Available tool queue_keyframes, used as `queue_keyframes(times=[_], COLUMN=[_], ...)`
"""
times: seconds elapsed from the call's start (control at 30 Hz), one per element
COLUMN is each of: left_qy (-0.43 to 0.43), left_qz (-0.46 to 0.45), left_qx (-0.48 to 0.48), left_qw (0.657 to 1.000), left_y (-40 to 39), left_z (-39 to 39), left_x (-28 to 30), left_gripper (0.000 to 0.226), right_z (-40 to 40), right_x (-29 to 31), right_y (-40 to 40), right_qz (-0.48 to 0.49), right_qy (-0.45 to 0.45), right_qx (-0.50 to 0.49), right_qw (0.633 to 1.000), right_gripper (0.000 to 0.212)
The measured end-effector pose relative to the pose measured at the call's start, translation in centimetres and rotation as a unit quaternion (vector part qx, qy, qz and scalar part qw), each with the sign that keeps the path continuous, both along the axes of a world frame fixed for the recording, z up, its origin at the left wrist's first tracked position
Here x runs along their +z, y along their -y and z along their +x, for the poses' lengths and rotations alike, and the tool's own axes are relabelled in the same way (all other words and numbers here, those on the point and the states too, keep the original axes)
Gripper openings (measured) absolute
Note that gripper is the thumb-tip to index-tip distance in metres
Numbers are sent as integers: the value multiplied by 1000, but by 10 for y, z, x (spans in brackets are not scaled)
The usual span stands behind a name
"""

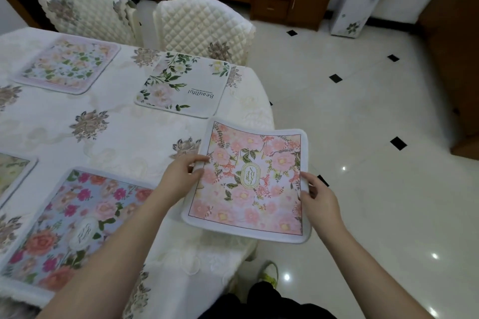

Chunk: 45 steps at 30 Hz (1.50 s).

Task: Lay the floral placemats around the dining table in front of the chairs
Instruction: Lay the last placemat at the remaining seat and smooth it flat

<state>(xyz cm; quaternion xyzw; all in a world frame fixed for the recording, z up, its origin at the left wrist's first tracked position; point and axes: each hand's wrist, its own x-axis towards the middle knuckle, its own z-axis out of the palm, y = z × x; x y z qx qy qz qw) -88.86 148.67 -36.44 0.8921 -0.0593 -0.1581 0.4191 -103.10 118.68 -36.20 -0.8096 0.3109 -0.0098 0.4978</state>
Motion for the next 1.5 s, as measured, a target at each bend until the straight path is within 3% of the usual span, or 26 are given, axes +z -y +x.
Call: queue_keyframes(times=[0.27,0.4,0.57,0.73,0.87,1.17,1.5], left_qy=[37,14,-8,-34,-56,-89,-102], left_qz=[-92,-112,-165,-216,-235,-236,-250], left_qx=[-5,12,20,30,44,69,114], left_qw=[995,994,986,975,969,965,956], left_y=[57,98,164,244,288,327,345], left_z=[-22,-27,-29,-30,-31,-9,86], left_x=[12,23,31,40,46,51,45], left_gripper=[28,27,28,46,31,25,23], right_z=[-46,-64,-85,-97,-98,-55,50], right_x=[29,35,40,44,47,46,42], right_y=[46,88,154,227,270,321,351], right_qz=[84,118,136,148,172,143,139], right_qy=[81,98,114,140,150,153,136], right_qx=[-118,-151,-182,-204,-209,-201,-168], right_qw=[986,977,967,958,951,957,966], right_gripper=[30,26,32,41,40,19,23])
